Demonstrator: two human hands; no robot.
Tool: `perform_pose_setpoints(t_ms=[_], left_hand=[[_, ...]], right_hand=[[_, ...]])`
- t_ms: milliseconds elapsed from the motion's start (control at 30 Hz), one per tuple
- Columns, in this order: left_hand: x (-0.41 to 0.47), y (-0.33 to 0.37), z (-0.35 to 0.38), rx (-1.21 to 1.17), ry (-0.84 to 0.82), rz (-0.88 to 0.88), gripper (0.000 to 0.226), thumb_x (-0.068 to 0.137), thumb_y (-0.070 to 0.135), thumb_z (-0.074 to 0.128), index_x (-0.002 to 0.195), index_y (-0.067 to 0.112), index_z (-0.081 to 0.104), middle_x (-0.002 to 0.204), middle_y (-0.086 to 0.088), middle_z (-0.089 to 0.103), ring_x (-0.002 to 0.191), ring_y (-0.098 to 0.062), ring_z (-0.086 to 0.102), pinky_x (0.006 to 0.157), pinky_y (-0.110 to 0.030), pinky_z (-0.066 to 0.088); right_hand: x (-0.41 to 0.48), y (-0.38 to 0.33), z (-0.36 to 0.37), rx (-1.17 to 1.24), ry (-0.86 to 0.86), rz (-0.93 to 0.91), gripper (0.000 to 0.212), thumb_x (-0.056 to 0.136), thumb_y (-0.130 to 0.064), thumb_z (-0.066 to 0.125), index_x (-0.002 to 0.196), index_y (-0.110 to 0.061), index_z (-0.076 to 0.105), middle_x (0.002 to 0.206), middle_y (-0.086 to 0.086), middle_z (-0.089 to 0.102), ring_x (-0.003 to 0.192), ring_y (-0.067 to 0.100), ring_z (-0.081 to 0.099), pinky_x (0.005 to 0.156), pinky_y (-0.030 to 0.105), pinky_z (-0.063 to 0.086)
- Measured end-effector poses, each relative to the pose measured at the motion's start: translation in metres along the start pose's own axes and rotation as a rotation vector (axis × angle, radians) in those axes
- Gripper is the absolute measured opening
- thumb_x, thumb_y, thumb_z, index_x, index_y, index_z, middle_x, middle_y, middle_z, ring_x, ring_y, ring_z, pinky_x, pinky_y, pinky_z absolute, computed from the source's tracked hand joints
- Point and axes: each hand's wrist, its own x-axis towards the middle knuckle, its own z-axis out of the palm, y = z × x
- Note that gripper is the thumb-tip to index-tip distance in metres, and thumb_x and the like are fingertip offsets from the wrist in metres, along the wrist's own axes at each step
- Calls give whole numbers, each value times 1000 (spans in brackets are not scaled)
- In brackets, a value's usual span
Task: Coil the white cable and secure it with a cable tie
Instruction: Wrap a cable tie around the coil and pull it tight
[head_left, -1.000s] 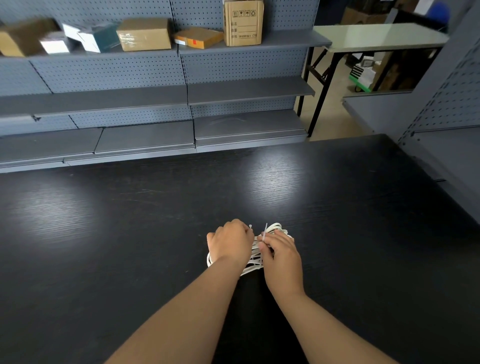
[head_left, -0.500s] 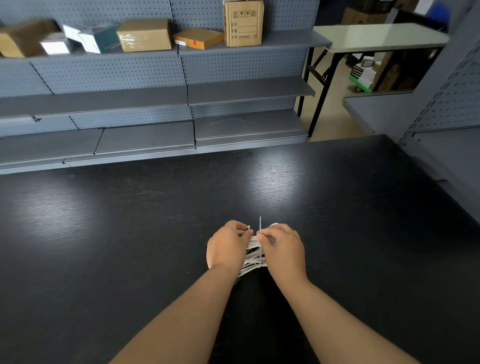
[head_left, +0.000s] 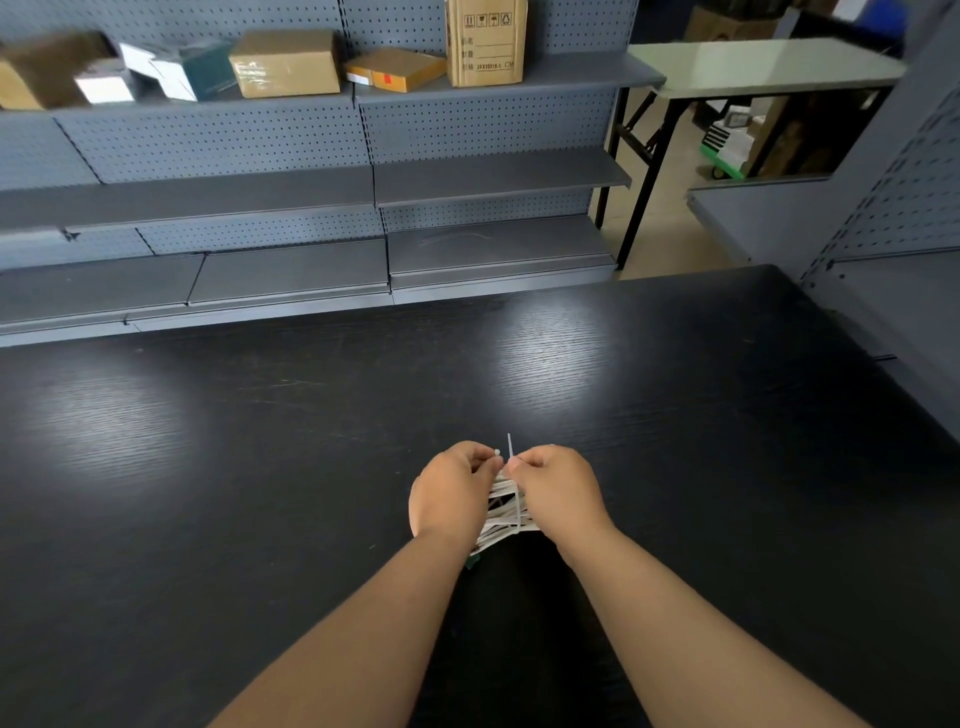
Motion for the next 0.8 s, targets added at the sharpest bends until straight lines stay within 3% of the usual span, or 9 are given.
perform_pose_setpoints(t_ms=[167, 300, 500, 633, 800], left_hand=[[4, -1, -3, -42, -59, 2, 11, 89, 28, 57, 96, 25, 65, 94, 10, 69, 84, -9, 62, 67, -25, 43], [8, -3, -4, -37, -88, 23, 2, 88, 26, 59, 86, 27, 61, 91, 9, 68, 84, -10, 62, 68, -26, 44], [11, -3, -6, -61, -132, 41, 12, 86, 24, 63, 78, 31, 58, 88, 11, 66, 87, -9, 62, 80, -33, 52], [9, -4, -6, -43, -108, 70, 18, 87, 25, 61, 74, 36, 55, 86, 12, 67, 82, -8, 62, 74, -32, 50], [8, -5, -3, -3, -78, 70, 12, 89, 29, 59, 80, 35, 57, 83, 14, 64, 79, -9, 60, 70, -31, 49]], right_hand=[[5, -6, -2, -79, -85, 106, 18, 88, -18, 61, 99, -9, 72, 105, 9, 70, 103, 25, 62, 89, 34, 49], [4, -8, -6, -37, -107, 137, 17, 88, -16, 61, 98, -8, 72, 104, 9, 70, 100, 23, 62, 77, 28, 46], [3, -6, -7, -45, -99, 114, 20, 94, -21, 54, 96, -9, 70, 102, 8, 69, 98, 22, 62, 76, 28, 44], [2, -5, -9, -45, -109, 81, 20, 94, -21, 53, 80, -14, 64, 90, 4, 67, 83, 15, 57, 71, 26, 41], [1, -3, -8, -35, -123, 82, 19, 95, -21, 53, 92, -10, 68, 89, 4, 66, 83, 15, 57, 72, 27, 41]])
